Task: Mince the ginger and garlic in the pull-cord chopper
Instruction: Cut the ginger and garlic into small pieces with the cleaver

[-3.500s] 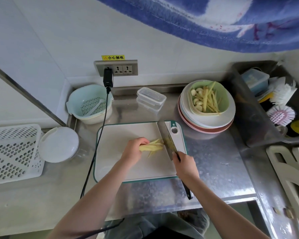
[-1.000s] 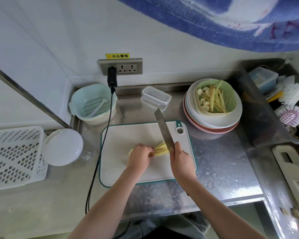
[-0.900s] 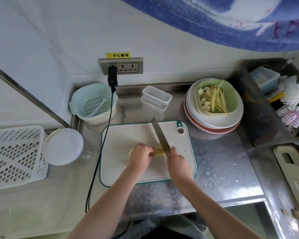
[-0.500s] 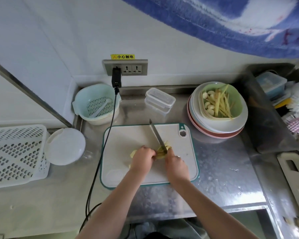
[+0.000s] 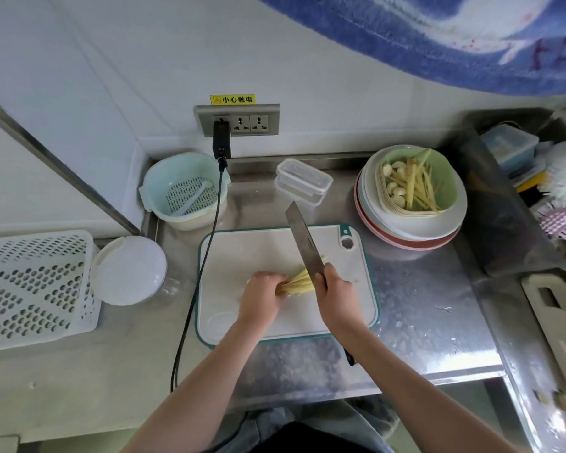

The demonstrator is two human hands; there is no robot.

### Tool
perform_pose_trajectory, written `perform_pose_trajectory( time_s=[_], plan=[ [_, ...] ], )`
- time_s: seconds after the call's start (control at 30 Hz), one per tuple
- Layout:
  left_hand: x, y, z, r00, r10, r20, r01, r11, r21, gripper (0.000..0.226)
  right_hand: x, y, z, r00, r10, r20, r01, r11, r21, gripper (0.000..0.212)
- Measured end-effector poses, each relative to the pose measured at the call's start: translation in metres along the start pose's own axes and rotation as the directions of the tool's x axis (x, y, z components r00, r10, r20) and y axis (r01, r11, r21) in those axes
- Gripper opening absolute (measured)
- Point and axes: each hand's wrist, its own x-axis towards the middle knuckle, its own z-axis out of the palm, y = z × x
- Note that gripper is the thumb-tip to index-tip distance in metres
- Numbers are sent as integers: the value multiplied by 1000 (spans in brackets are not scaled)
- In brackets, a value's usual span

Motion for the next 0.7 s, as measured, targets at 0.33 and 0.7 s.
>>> perform_pose_trajectory(
  time_s=[0.33,0.7],
  plan=[
    [0,3,2,994,-106,-15,106,994,-6,12,-7,-1,33,995,79,60,-70,987,-147,15],
    [12,3,5,981,6,192,-40,984,175,19,0,8,34,997,63,49,-58,995,-84,18]
  ],
)
